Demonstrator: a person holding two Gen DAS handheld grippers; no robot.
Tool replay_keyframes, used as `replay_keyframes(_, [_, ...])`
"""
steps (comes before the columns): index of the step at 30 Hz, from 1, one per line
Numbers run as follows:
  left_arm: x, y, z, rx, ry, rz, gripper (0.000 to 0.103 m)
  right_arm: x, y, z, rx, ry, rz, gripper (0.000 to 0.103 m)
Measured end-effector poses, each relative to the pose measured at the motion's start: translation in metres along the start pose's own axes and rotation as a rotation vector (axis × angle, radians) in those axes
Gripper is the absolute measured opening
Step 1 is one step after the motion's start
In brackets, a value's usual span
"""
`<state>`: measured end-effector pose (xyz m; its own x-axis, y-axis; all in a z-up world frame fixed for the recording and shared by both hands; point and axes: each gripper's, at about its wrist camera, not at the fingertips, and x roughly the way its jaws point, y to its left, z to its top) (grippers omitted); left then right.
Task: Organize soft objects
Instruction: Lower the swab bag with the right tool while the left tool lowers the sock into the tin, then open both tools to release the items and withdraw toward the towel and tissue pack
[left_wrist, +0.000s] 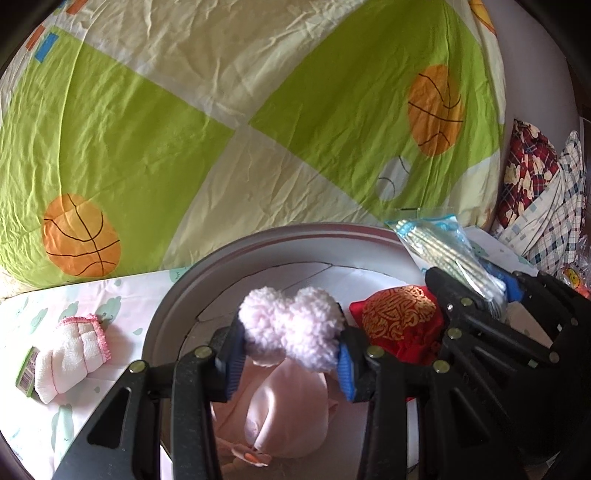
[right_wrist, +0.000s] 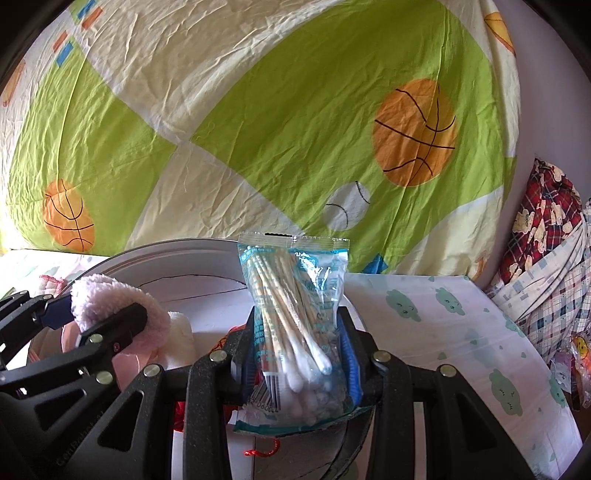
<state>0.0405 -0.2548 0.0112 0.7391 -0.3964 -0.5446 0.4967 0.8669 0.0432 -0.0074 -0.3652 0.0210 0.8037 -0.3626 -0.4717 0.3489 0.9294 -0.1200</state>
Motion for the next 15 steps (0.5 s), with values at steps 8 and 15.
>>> replay_keyframes(8, [-0.009,0.017,0.002,-0.054,-0.048,0.06,0.083,-0.001,-0.009,0.002,0.059,-0.012,0.037,0.065])
replay_keyframes(15, [-0.038,0.039,0.008,-0.133,-0.15,0.077,0.103,-0.039,-0.039,0.01,0.222,-0.212,0.026,0.087])
